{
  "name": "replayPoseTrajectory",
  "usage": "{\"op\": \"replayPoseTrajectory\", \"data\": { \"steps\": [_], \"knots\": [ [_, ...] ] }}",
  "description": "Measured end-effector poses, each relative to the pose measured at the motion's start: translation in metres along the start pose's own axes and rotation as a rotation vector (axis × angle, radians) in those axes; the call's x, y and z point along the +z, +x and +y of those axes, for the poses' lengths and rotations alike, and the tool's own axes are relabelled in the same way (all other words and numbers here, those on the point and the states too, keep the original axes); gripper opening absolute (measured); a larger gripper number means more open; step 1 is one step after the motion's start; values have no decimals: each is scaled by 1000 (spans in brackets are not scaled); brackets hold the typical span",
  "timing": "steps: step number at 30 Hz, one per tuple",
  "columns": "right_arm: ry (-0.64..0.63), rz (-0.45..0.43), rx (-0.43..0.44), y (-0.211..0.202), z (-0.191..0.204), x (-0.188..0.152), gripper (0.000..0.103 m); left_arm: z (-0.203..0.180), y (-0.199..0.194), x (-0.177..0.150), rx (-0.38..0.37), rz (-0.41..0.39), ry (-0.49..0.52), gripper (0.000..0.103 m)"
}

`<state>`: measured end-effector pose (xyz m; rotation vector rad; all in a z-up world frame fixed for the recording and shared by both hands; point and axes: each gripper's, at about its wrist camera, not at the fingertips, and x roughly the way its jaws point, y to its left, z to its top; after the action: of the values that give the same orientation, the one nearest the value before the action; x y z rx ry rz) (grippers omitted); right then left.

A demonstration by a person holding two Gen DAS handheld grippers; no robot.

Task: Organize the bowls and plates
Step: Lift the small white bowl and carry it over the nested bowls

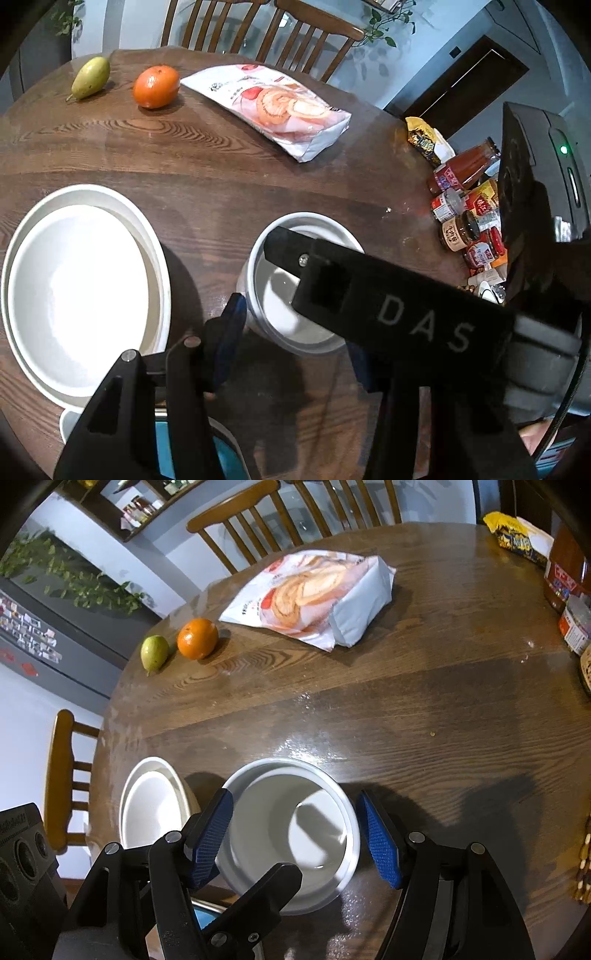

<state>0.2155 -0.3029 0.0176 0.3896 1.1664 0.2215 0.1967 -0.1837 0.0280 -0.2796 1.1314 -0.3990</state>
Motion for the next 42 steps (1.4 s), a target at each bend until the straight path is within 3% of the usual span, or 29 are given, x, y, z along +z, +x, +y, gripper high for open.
{"op": "replayPoseTrajectory", "data": {
  "steps": [42],
  "knots": [
    [-125, -106, 55, -33, 58, -20, 72, 11, -59, -10, 36, -106, 35, 51]
  ]
}}
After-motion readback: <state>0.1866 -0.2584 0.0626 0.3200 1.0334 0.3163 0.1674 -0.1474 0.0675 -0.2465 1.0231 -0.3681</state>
